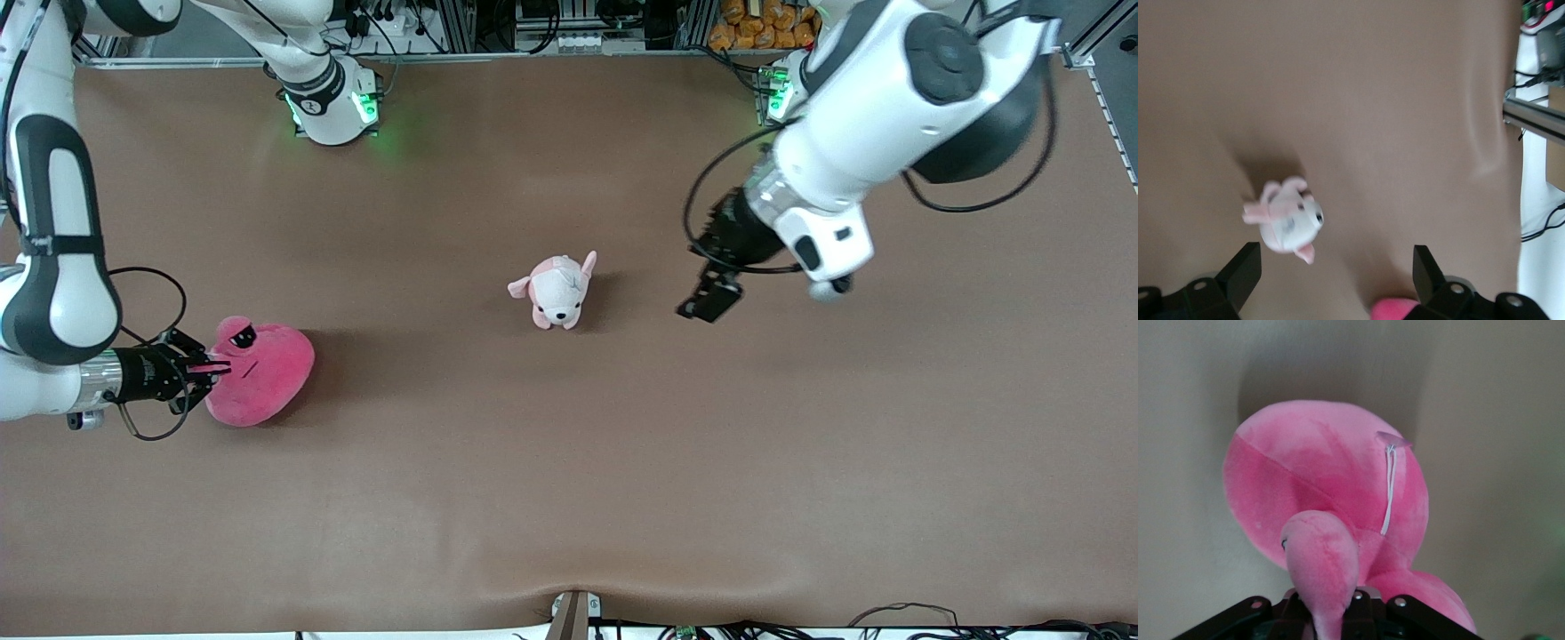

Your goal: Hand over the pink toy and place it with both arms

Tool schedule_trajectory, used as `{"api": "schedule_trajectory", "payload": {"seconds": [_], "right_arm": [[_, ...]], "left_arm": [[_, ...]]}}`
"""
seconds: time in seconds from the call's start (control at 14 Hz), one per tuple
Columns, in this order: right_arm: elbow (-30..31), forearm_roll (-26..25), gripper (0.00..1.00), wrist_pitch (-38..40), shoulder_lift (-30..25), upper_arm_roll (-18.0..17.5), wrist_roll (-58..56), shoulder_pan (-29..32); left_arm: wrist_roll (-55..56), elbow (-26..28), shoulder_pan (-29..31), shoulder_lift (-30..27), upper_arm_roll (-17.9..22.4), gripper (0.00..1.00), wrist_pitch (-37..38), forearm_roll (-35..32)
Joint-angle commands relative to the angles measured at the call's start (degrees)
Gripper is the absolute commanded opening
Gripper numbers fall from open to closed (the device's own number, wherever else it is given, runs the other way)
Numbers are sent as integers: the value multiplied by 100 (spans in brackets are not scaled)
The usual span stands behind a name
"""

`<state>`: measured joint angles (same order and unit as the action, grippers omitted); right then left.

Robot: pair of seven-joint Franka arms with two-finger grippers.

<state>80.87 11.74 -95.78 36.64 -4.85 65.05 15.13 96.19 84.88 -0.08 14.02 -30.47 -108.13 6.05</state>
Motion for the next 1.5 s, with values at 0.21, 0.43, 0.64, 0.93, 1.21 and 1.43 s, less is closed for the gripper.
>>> {"api": "schedule_trajectory", "payload": {"seconds": [0.21,0.43,0.64,0.93,1.21,1.43], "right_arm": [[-71,66,100,138,-25,-165,-298,289],[-675,170,100,313,-191,-261,-309,88],[-1589,215,100,639,-280,-498,-326,-80],[-1794,-283,100,735,-903,-675,-1069,-456],[-1812,-1112,100,1262,-1404,-675,-2968,-889],[-1803,-1784,100,1632,-1808,-675,-4678,-1204]], "left_arm": [[-2471,-33,597,-242,-29,100,1073,-850],[-3515,-33,930,-259,-38,100,1451,-1158],[-5087,-33,1195,-355,-29,100,1716,-1673],[-6392,-138,1387,-418,-29,100,2067,-2231],[-6954,-147,1617,-715,-21,100,2077,-2056],[-7236,124,812,-1110,1091,100,2181,-1477]]}}
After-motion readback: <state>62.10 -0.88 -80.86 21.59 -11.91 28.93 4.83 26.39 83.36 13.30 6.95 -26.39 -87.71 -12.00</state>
